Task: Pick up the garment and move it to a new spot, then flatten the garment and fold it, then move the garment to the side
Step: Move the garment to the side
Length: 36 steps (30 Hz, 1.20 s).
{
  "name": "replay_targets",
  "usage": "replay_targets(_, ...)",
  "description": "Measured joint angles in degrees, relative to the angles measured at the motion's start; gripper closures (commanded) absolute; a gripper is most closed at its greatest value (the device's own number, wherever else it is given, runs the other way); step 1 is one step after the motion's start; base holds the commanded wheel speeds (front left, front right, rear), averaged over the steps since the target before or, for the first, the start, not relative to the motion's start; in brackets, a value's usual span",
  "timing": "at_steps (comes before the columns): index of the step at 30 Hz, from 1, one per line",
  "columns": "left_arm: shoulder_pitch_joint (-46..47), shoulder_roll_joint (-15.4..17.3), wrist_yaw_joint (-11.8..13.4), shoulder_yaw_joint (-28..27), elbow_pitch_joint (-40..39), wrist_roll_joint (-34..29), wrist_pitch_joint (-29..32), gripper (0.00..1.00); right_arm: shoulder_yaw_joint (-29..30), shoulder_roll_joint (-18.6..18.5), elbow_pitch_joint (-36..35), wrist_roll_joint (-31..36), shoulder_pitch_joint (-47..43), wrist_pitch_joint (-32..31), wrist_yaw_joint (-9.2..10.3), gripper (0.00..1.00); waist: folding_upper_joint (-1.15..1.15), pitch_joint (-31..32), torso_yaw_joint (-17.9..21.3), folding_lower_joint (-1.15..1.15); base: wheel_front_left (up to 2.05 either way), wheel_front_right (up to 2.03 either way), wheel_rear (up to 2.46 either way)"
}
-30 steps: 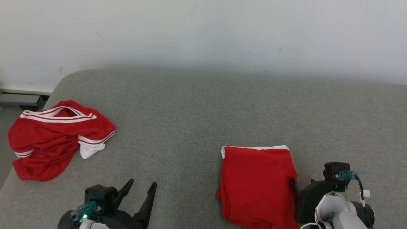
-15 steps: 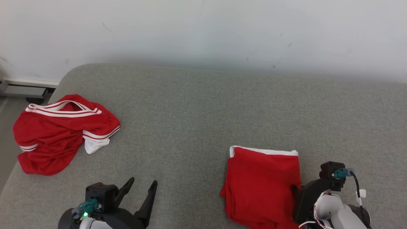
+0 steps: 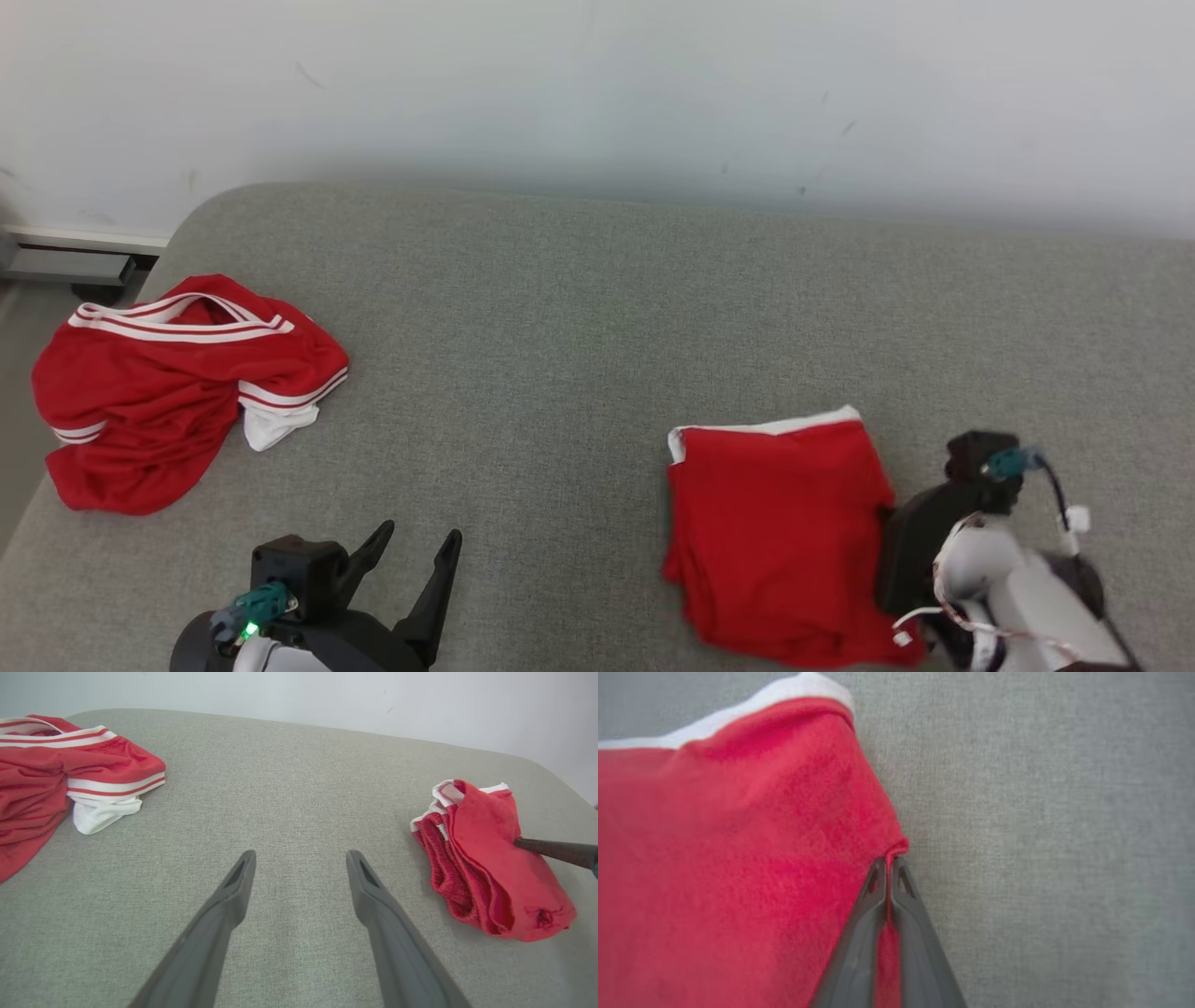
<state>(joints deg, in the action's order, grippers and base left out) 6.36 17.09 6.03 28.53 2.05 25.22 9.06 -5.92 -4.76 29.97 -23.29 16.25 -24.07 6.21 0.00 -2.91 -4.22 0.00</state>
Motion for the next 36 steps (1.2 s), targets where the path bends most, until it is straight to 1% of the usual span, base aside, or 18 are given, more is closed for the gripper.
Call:
replay_targets(1, 0.0, 0.0, 0.0, 0.0, 0.0, 0.0, 0.0, 0.00, -0.4, -1.3, -0.5, 0.5, 0.6, -0.2, -0.45, 1.00, 0.00, 0.0, 0.0, 0.00, 0.00, 0.00, 0.00)
replay_targets(2, 0.0, 0.1, 0.0, -0.2, 0.0, 0.0, 0.0, 0.00, -1.0, -3.0, -0.9, 1.3, 1.4, -0.2, -1.72, 1.00, 0.00, 0.0, 0.1, 0.00, 0.00, 0.00, 0.00)
replay_targets(7, 0.0, 0.9, 0.0, -0.7, 0.0, 0.0, 0.0, 0.00, 0.8, -10.2, -2.6, 2.3, 3.4, -0.6, -3.88, 1.00, 0.00, -0.1, 0.8, 0.00, 0.00, 0.00, 0.00)
replay_targets(8, 0.0, 0.9, 0.0, -0.6, 0.0, 0.0, 0.0, 0.00, 1.3, -11.5, -2.5, 2.3, 3.4, -0.7, -4.36, 1.00, 0.00, -0.1, 0.9, 0.00, 0.00, 0.00, 0.00)
replay_targets(9, 0.0, 0.8, 0.0, -0.5, -0.1, 0.0, 0.0, 0.00, 1.7, -12.8, -2.5, 2.3, 3.3, -0.8, -5.39, 1.00, 0.00, -0.1, 1.0, 0.00, 0.00, 0.00, 0.00)
replay_targets(14, -0.1, 0.7, 0.0, -0.1, -0.2, 0.0, 0.0, 0.00, 4.2, -17.8, -1.6, 1.6, 3.3, -1.7, -7.90, 1.00, 0.00, -0.1, 1.8, 0.00, 0.00, 0.00, 0.00)
replay_targets(17, -0.1, 0.7, 0.0, 0.0, -0.7, 0.0, 0.0, 0.00, 6.3, -22.0, 0.1, 1.0, 3.3, -1.7, -9.26, 1.00, 0.00, -0.4, 2.0, 0.00, 0.00, 0.00, 0.00)
replay_targets(21, -0.1, 1.1, 0.0, 0.0, -1.3, -0.1, 0.0, 0.00, 8.6, -26.3, 1.4, 1.0, 3.4, -1.5, -9.32, 1.00, 0.00, -1.1, 2.2, -0.01, 0.00, 0.00, 0.00)
replay_targets(25, 0.0, 1.4, -0.1, 0.1, -1.5, -0.3, 0.3, 0.00, 9.8, -28.9, 2.1, 1.3, 5.3, 0.0, -9.32, 1.00, 0.00, -2.0, 2.3, 0.00, 0.00, 0.00, 0.00)
replay_targets(28, 0.2, 1.4, -0.6, 0.5, -1.6, -0.6, 0.6, 0.00, 10.6, -30.7, 3.2, 2.2, 5.7, 1.5, -9.25, 1.00, 0.00, -2.7, 2.2, -0.01, 0.00, 0.00, 0.00)
replay_targets(31, 1.3, 1.4, -0.8, 0.6, -2.0, -0.7, 1.0, 0.00, 11.4, -31.8, 3.8, 2.8, 5.7, 2.6, -8.89, 1.00, 0.00, -3.4, 1.8, 0.00, 0.00, 0.00, 0.00)
replay_targets(36, 1.5, 1.7, -1.0, 0.7, -2.4, -1.7, 1.5, 0.00, 11.7, -32.0, 5.3, 3.4, 5.7, 4.7, -7.95, 1.00, 0.00, -4.5, 1.1, 0.00, 0.00, 0.00, 0.00)
